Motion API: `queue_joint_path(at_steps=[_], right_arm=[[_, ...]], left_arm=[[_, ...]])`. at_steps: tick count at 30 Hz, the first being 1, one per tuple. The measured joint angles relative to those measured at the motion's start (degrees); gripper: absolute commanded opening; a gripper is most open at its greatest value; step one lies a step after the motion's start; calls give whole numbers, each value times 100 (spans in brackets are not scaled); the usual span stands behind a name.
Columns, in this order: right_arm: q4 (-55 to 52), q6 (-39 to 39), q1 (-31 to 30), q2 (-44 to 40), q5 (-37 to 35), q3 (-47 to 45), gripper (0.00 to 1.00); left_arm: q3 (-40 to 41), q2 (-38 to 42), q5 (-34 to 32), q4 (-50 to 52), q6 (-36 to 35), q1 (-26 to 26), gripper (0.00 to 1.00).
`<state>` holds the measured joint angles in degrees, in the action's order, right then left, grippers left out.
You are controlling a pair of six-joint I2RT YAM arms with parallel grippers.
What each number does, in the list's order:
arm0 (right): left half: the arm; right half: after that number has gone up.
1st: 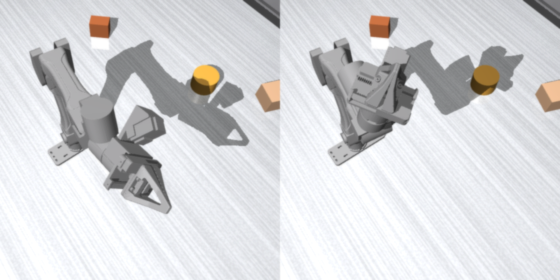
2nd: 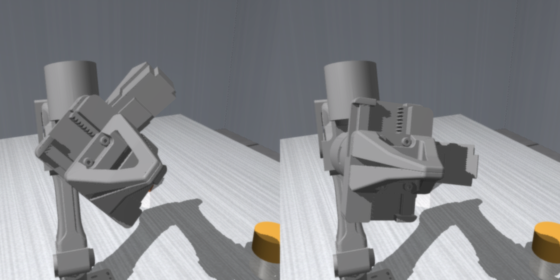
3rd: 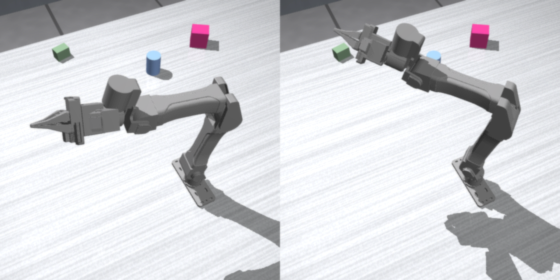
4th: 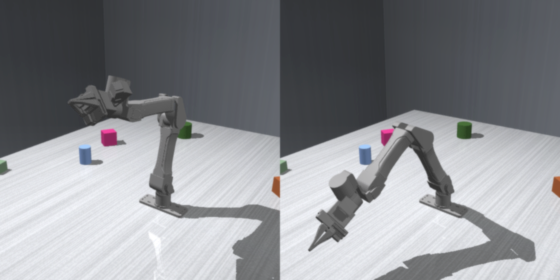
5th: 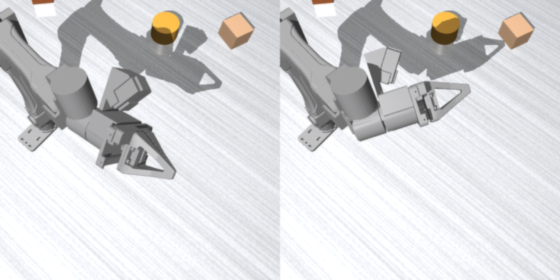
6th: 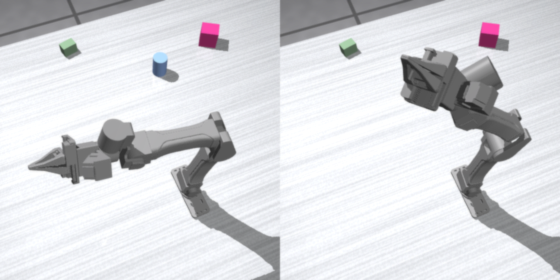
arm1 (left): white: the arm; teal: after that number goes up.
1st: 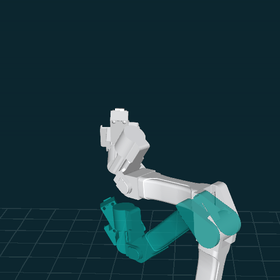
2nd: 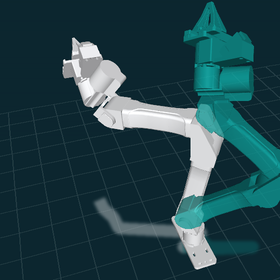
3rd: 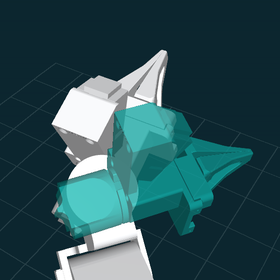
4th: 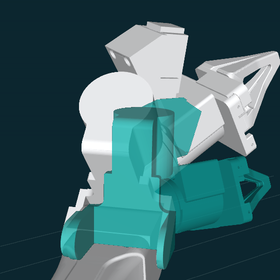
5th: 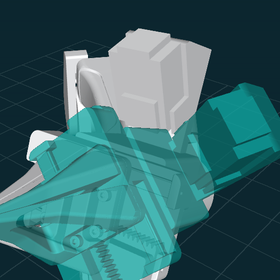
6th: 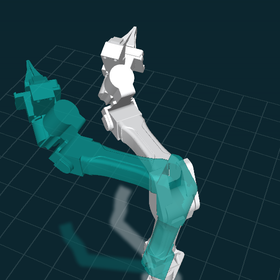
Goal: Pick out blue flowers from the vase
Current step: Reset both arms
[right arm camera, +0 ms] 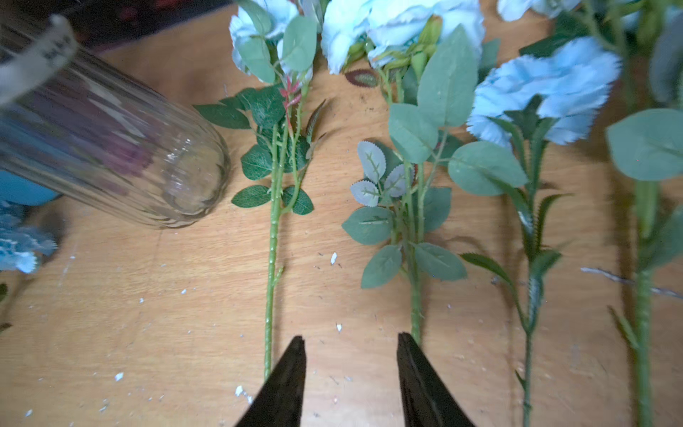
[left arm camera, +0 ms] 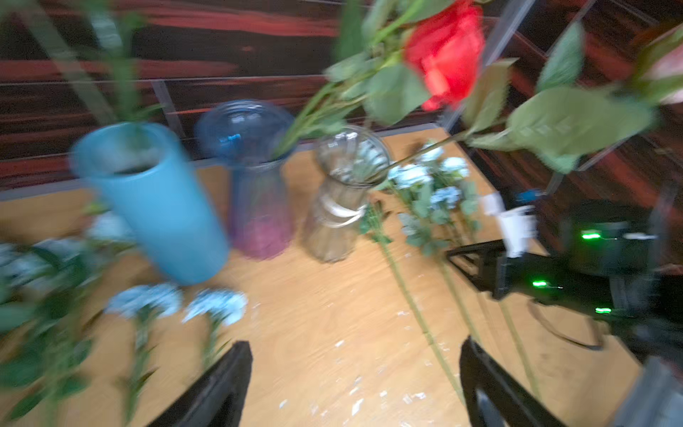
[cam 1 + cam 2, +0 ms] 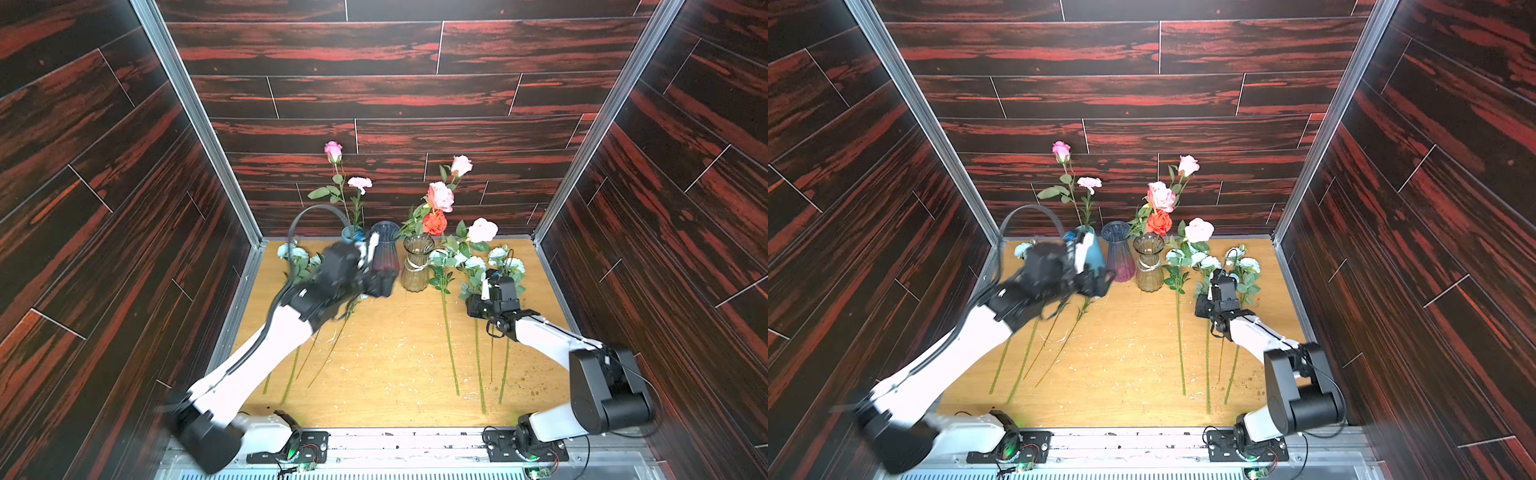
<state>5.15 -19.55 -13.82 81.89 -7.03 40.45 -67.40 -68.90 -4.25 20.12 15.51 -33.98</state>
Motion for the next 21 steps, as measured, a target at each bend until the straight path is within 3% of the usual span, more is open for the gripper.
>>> queue_joint_path(at_steps=[2, 4, 5, 9, 13, 16, 21], right_arm=[[138, -37, 0, -382, -195, -280, 61], [153, -72, 7, -763, -463, -455, 87], [162, -66, 9, -885, -570, -485, 91], [236, 103, 22, -1432, -1106, -586, 95], [898, 564, 37, -2092, -1744, -1141, 95], [1943, 1185, 96, -2243, -1974, -1792, 95], [2957, 1547, 697, -1641, -2249, -2133, 95]], left_arm=[[763, 503, -557, -275, -98, 63, 95], [1399, 804, -1145, -481, -109, 251, 98], [1628, 861, -1331, -590, -116, 400, 99], [2579, 992, -2144, -1318, -245, 1067, 100], [3897, 1290, -2907, -2815, -769, 1462, 98], [4524, 1152, -3029, -3670, -931, 1932, 98], [4581, 76, -2959, -4889, -1049, 2522, 99]])
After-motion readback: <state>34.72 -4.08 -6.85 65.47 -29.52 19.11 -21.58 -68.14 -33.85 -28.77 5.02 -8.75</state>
